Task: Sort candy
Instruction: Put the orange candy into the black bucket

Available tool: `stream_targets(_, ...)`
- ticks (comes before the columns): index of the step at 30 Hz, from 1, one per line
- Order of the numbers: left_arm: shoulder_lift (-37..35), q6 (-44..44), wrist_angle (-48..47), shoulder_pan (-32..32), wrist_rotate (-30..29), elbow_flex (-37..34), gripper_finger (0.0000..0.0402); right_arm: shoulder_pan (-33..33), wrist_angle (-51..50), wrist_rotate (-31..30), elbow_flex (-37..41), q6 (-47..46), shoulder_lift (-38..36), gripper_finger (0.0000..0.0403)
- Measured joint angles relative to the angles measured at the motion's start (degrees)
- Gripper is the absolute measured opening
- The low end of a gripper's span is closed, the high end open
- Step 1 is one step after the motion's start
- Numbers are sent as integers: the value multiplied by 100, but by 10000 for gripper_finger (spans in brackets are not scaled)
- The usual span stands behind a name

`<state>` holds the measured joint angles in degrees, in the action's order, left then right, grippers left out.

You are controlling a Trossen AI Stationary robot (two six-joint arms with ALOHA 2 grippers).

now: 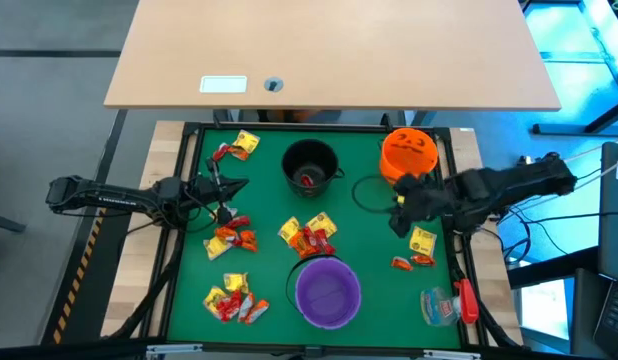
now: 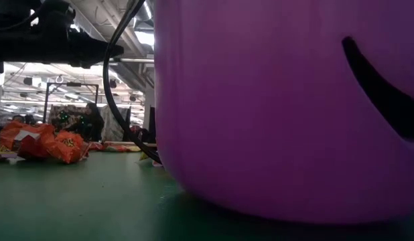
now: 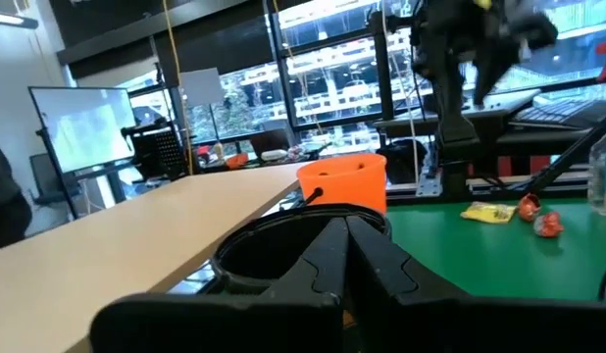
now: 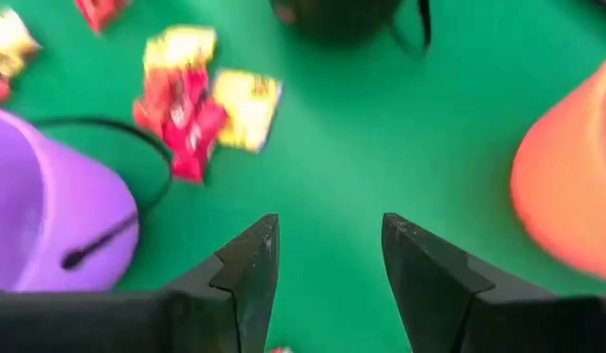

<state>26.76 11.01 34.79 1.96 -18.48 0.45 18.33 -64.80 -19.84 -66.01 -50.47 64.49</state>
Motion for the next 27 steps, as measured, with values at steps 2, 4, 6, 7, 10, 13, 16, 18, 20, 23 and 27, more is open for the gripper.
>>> stream_targets(2, -2, -142, 0, 0, 2, 0, 0, 165, 74, 135, 295, -267, 26, 177)
stream_targets(4, 0, -292, -1, 0, 50, 0, 0, 269, 211, 282, 536, -461, 73, 177)
stream_targets(6, 0, -397, -2, 1, 245, 0, 0, 350, 385, 418, 706, -613, 116, 177)
stream_targets(7, 0, -450, -3, 0, 372, 0, 0, 378, 453, 475, 749, -647, 135, 177)
stream_targets(10, 0, -602, -44, 0, 699, 0, 0, 398, 688, 672, 804, -663, 142, 177)
stream_targets(13, 0, -771, -120, 0, 896, 0, 0, 398, 726, 979, 806, -652, 140, 177)
stream_targets(16, 0, -795, -160, -2, 918, 0, 0, 422, 705, 1384, 806, -624, 140, 177)
stream_targets(18, 0, -792, -171, -2, 918, 0, 0, 479, 601, 1591, 806, -616, 140, 177)
stream_targets(20, 0, -793, -173, -2, 918, 0, 0, 560, 444, 1638, 806, -612, 141, 177)
stream_targets(23, 0, -792, -175, -2, 903, 0, 0, 737, 112, 1590, 806, -639, 142, 177)
stream_targets(27, 0, -792, -175, -2, 901, 0, 0, 885, -180, 1684, 806, -801, 142, 177)
